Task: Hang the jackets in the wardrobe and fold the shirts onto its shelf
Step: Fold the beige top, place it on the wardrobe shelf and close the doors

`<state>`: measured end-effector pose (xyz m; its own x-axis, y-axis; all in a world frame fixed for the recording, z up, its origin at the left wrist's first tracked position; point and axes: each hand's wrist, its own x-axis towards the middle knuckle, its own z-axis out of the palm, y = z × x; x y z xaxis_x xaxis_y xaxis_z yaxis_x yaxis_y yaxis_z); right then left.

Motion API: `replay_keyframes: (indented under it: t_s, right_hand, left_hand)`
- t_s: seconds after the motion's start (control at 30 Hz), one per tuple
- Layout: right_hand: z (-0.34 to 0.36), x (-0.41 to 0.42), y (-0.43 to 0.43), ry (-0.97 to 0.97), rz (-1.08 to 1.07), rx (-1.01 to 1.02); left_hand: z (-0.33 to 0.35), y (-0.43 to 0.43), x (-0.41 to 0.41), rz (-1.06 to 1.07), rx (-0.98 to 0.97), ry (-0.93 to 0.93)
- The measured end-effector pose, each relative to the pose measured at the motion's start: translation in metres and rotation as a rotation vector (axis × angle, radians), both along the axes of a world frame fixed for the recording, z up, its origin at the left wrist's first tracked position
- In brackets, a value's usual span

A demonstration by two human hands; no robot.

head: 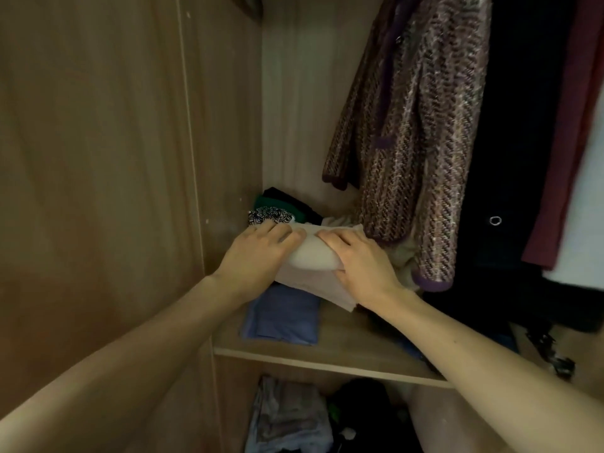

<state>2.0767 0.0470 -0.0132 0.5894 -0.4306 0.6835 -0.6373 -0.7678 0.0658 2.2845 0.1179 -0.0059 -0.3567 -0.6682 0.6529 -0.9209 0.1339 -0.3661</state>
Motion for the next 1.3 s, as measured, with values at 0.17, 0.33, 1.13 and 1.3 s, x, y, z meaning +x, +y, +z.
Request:
replay_keyframes:
  t_s: [0.17,0.33,1.13,1.3]
  right_hand:
    - [-0.011,0.033,-0.039,0.015,-0.026,0.040]
    - [-0.042,0.052,-0.089,0.021,-0.094,0.118]
    - [-0.263,0.059,-0.171,0.133,0.082,0.248]
    - [-0.264,0.063,-0.161,0.246,0.013,0.452]
  left_hand:
    - [-0.016,-0.042,0.030,-0.010,0.035,0.054]
    - [-0.036,-0.088,0.047,-0.026,0.093,0.056]
    - [-0.257,-0.172,0.071,-0.111,0.450,0.201]
    - [-0.251,-0.163,0.076,-0.133,0.449,0.223]
